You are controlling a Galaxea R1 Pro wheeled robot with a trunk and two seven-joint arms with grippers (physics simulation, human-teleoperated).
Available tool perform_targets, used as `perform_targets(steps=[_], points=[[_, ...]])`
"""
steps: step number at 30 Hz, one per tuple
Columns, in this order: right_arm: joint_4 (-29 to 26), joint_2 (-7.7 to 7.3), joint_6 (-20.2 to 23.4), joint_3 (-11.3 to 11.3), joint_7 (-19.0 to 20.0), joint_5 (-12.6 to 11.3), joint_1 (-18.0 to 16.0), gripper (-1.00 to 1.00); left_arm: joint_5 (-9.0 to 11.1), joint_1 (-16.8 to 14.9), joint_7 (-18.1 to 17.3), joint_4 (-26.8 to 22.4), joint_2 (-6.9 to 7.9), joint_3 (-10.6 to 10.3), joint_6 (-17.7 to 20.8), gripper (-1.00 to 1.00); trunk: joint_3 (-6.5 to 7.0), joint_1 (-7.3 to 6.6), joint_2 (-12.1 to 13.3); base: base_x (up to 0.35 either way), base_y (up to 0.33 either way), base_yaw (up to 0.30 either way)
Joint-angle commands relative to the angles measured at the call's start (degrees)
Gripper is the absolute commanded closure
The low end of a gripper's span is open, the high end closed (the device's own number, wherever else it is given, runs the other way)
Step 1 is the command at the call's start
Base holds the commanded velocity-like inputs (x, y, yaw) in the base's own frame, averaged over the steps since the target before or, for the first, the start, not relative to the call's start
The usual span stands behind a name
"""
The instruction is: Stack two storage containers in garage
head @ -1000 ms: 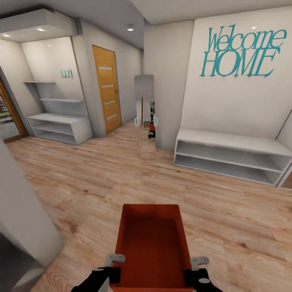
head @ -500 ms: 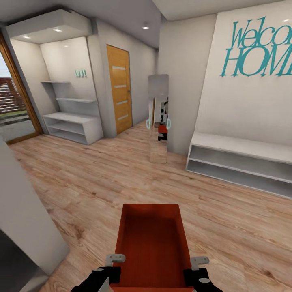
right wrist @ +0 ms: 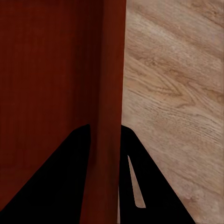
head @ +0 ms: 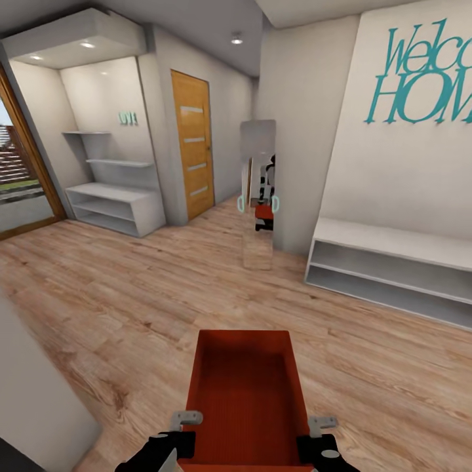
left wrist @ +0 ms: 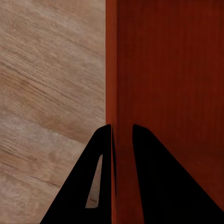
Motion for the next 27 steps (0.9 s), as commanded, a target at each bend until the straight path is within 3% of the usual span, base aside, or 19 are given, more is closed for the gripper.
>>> perform_targets(steps=[1, 15, 27], points=[[0.6, -0.02, -0.3, 0.0, -0.9, -1.4, 0.0, 1.0, -0.8, 0.0, 0.6, -0.3, -0.01, 0.0, -0.4, 1.0, -0.05, 0.03, 0.0, 0.32, 0.0, 0.0], [0.6, -0.02, -0.3, 0.0, -0.9, -1.4, 0.0, 1.0, -0.8, 0.0, 0.6, -0.3, -0.01, -0.1, -0.4, 1.0, -0.05, 0.03, 0.0, 0.32, 0.0, 0.005], [0.6, -0.02, -0.3, 0.0, -0.9, -1.4, 0.0, 1.0, -0.8, 0.0, 0.6, -0.3, 0.0, -0.1, -0.4, 1.0, -0.05, 0.03, 0.0, 0.32, 0.0, 0.235]])
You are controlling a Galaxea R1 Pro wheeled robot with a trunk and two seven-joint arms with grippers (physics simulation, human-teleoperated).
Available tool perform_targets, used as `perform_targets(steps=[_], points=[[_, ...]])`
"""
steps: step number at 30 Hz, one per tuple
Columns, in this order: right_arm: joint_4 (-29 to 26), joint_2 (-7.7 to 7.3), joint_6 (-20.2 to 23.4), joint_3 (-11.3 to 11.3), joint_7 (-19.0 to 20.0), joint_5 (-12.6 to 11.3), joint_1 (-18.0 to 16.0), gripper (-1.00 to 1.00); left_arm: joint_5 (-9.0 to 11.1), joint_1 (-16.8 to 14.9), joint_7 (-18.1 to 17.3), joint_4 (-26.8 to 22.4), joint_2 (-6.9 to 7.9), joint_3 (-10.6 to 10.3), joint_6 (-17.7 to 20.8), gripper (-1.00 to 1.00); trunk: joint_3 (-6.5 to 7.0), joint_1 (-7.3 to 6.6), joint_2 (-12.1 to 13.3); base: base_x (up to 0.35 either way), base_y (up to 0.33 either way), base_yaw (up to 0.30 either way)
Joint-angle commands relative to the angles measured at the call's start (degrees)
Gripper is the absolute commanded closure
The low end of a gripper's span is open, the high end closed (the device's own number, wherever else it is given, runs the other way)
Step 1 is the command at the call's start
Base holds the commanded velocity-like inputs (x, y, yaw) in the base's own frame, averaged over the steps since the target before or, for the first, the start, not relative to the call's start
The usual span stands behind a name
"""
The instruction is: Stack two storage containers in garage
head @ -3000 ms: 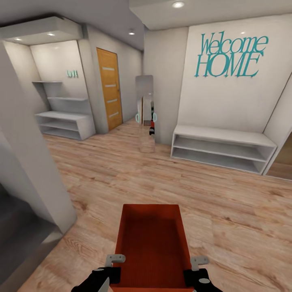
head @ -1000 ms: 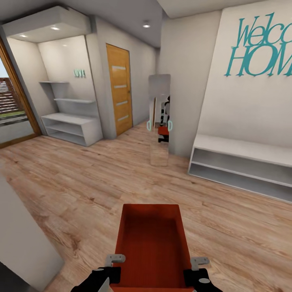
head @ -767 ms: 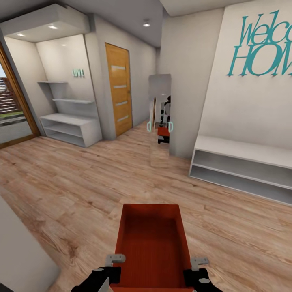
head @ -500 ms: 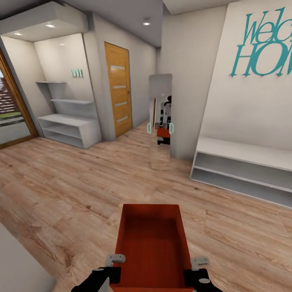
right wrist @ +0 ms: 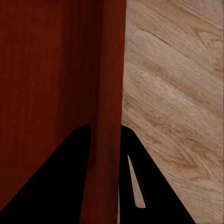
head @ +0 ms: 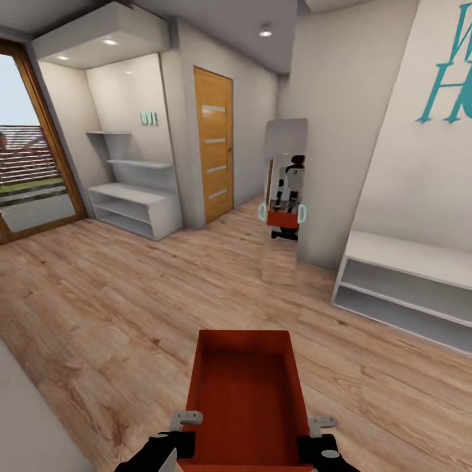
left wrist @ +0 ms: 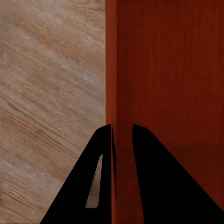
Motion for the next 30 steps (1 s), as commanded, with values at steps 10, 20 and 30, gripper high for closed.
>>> perform_targets(steps=[10, 20, 30], points=[[0.6, -0.02, -0.3, 0.0, -0.9, -1.4, 0.0, 1.0, -0.8, 0.0, 0.6, -0.3, -0.03, -0.1, -0.4, 1.0, -0.05, 0.03, 0.0, 0.32, 0.0, 0.265], [0.6, -0.05, -0.3, 0.0, -0.9, -1.4, 0.0, 1.0, -0.8, 0.0, 0.6, -0.3, -0.03, -0.1, -0.4, 1.0, -0.05, 0.03, 0.0, 0.32, 0.0, 0.263], [0.6, -0.03, -0.3, 0.0, -0.9, -1.4, 0.0, 1.0, -0.8, 0.0, 0.6, -0.3, -0.03, -0.1, -0.4, 1.0, -0.05, 0.03, 0.0, 0.32, 0.0, 0.117]])
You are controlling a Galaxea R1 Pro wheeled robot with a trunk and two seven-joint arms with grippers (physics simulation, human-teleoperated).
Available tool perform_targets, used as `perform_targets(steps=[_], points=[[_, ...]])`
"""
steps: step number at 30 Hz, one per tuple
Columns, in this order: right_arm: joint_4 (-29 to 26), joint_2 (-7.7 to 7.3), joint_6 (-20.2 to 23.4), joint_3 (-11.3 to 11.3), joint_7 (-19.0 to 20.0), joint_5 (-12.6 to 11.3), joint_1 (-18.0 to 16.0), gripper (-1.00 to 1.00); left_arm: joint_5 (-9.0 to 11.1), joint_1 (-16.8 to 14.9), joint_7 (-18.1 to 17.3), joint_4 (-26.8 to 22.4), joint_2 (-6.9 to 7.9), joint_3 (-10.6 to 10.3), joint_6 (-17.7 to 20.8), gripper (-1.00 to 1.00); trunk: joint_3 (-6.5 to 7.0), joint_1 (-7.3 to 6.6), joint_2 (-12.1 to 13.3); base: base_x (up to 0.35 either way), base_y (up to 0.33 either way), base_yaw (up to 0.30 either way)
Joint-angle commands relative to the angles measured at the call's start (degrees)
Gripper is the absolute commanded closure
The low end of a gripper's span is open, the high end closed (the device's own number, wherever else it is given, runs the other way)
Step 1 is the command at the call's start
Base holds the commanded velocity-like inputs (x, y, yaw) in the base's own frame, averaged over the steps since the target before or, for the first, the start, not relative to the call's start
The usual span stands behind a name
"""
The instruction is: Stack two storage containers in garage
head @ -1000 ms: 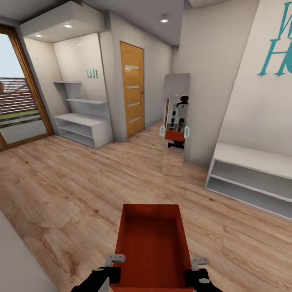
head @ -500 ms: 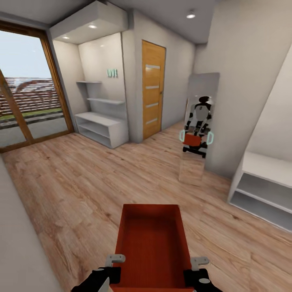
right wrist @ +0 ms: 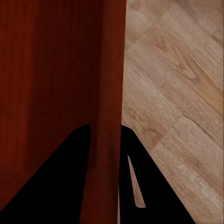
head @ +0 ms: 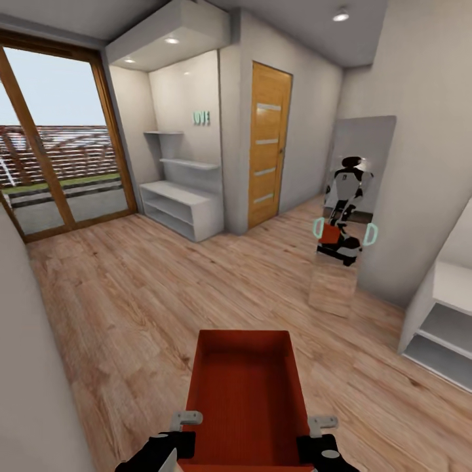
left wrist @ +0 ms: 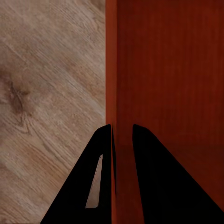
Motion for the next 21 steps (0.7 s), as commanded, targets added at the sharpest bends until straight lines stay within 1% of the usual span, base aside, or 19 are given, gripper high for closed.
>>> perform_targets(steps=[1, 21], points=[[0.6, -0.02, -0.3, 0.0, -0.9, -1.4, 0.0, 1.0, -0.8, 0.0, 0.6, -0.3, -0.01, -0.1, -0.4, 1.0, -0.05, 0.03, 0.0, 0.32, 0.0, 0.004], [0.6, -0.03, -0.3, 0.0, -0.9, -1.4, 0.0, 1.0, -0.8, 0.0, 0.6, -0.4, -0.01, -0.2, -0.4, 1.0, -0.05, 0.03, 0.0, 0.32, 0.0, 0.0]])
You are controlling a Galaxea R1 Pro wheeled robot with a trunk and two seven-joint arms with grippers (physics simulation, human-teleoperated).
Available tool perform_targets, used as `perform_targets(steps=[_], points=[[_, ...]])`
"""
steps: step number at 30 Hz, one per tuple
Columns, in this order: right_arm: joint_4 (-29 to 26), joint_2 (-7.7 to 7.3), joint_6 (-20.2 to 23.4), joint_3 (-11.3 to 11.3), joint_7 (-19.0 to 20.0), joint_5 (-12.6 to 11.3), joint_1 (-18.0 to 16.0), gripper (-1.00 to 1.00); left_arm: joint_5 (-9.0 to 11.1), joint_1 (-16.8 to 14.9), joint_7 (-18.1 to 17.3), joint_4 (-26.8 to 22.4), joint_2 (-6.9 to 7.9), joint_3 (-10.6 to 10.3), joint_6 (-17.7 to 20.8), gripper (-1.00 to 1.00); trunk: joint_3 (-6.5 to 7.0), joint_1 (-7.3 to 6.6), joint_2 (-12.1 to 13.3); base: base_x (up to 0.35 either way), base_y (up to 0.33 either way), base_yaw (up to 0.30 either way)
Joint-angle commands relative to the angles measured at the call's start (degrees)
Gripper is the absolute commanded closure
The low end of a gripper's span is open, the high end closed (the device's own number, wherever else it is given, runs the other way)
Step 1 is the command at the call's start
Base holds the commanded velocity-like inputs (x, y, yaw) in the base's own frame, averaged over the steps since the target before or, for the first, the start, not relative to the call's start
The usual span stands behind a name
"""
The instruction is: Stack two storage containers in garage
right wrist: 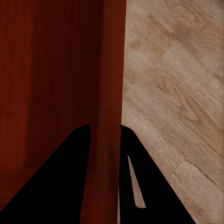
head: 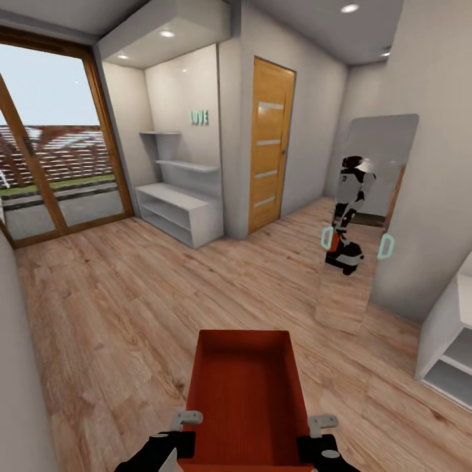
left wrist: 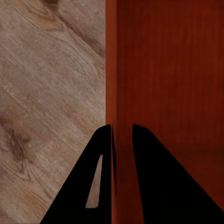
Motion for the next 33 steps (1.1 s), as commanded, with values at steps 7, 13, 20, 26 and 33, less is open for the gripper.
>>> perform_targets(steps=[7, 13, 20, 26, 33], points=[[0.6, 0.0, -0.3, 0.1, -0.9, -1.4, 0.0, 1.0, -0.8, 0.0, 0.6, -0.3, -0.01, -0.2, -0.5, 1.0, -0.05, 0.03, 0.0, 0.32, 0.0, 0.0], [0.6, 0.0, -0.3, 0.1, -0.9, -1.4, 0.0, 1.0, -0.8, 0.0, 0.6, -0.3, -0.01, -0.2, -0.5, 1.0, -0.05, 0.03, 0.0, 0.32, 0.0, 0.0], [0.6, -0.02, -0.3, 0.1, -0.9, -1.4, 0.0, 1.0, -0.8, 0.0, 0.6, -0.3, -0.01, -0.2, -0.5, 1.0, -0.05, 0.03, 0.0, 0.32, 0.0, 0.0], [0.6, 0.0, -0.3, 0.1, -0.9, -1.4, 0.0, 1.0, -0.8, 0.0, 0.6, -0.3, -0.01, -0.2, -0.5, 1.0, -0.05, 0.03, 0.0, 0.32, 0.0, 0.0], [0.6, -0.01, -0.3, 0.1, -0.9, -1.4, 0.0, 1.0, -0.8, 0.0, 0.6, -0.3, -0.01, -0.2, -0.5, 1.0, -0.05, 0.03, 0.0, 0.32, 0.0, 0.0]])
